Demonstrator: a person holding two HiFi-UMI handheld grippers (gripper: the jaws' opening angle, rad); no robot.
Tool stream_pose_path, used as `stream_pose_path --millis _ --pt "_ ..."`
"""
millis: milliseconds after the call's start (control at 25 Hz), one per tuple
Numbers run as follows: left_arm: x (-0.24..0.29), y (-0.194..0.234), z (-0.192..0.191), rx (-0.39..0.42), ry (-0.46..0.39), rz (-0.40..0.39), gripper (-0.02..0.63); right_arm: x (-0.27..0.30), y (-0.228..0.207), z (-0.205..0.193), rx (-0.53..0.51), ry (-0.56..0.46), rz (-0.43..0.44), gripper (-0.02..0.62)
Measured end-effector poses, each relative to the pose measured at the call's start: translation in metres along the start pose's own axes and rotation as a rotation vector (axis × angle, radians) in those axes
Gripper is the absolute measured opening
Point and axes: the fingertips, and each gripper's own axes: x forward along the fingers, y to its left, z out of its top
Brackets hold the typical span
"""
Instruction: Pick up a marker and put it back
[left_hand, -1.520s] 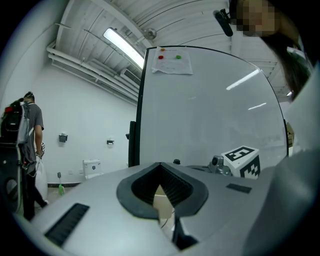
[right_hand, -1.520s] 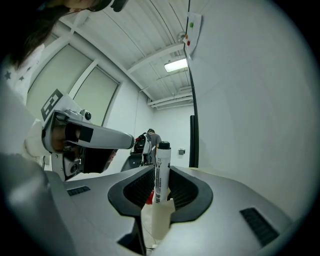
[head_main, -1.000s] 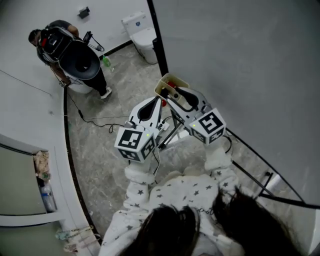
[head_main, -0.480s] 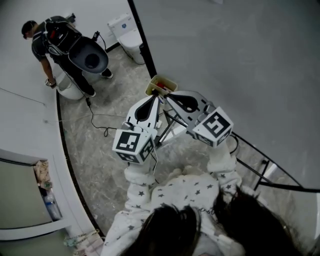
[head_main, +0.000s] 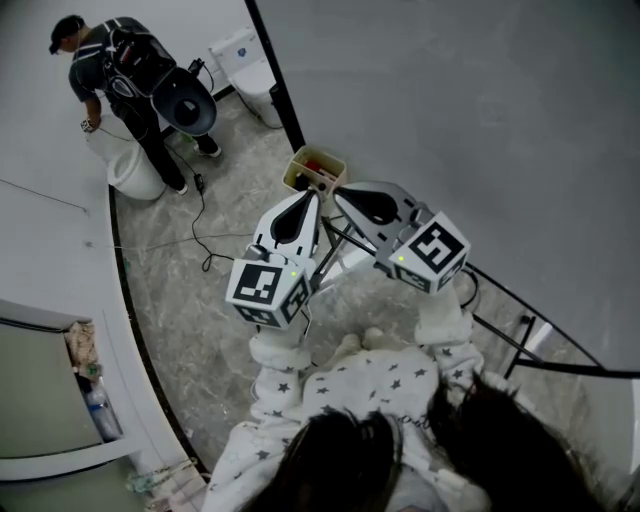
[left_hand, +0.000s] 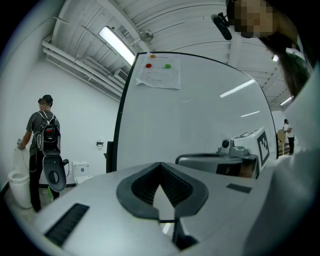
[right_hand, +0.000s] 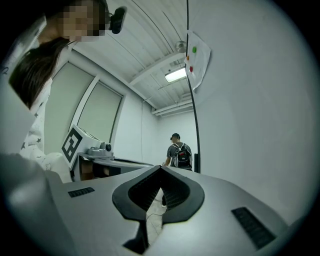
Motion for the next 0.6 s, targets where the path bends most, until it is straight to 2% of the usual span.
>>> stream_pose_path --millis 600 --pt "-0.001 -0.007 0.011 0.032 -0.018 0.011 0.002 0.001 0.0 0.009 -0.001 -0.024 0.029 0.006"
